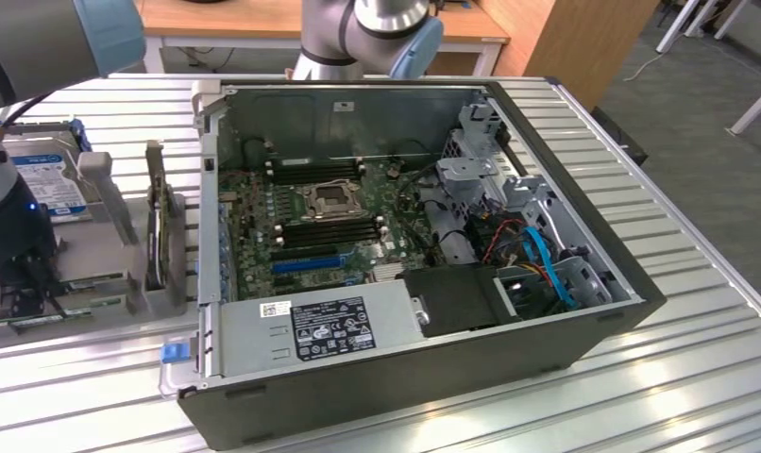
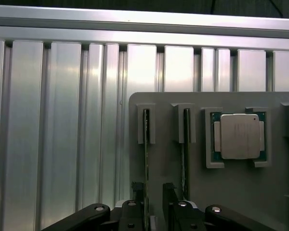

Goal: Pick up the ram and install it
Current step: 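Pick up the ram and move it above insertion slot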

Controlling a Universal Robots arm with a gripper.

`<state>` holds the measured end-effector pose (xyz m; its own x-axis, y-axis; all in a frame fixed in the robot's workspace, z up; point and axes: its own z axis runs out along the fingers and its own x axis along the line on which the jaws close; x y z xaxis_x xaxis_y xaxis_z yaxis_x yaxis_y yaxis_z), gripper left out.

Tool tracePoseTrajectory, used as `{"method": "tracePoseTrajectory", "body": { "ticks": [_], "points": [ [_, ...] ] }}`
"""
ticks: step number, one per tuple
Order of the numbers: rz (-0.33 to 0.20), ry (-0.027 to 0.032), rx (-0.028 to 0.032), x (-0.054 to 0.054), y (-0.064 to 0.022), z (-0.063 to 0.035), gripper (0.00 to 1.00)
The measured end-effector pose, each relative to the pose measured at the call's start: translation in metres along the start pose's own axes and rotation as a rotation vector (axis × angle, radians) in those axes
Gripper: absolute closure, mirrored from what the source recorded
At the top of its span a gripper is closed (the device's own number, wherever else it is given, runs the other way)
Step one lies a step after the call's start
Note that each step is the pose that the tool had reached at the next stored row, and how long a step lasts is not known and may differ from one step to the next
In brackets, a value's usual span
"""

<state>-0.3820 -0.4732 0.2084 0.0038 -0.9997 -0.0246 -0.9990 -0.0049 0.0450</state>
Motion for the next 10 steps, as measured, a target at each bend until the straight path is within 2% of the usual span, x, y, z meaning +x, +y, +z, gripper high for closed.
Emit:
{"method": "tracePoseTrajectory", "body": {
  "ticks": [10],
  "points": [
    [0.0,0.0,-0.0003,0.0004,-0.0109,-0.0005,0.71]
  ]
}}
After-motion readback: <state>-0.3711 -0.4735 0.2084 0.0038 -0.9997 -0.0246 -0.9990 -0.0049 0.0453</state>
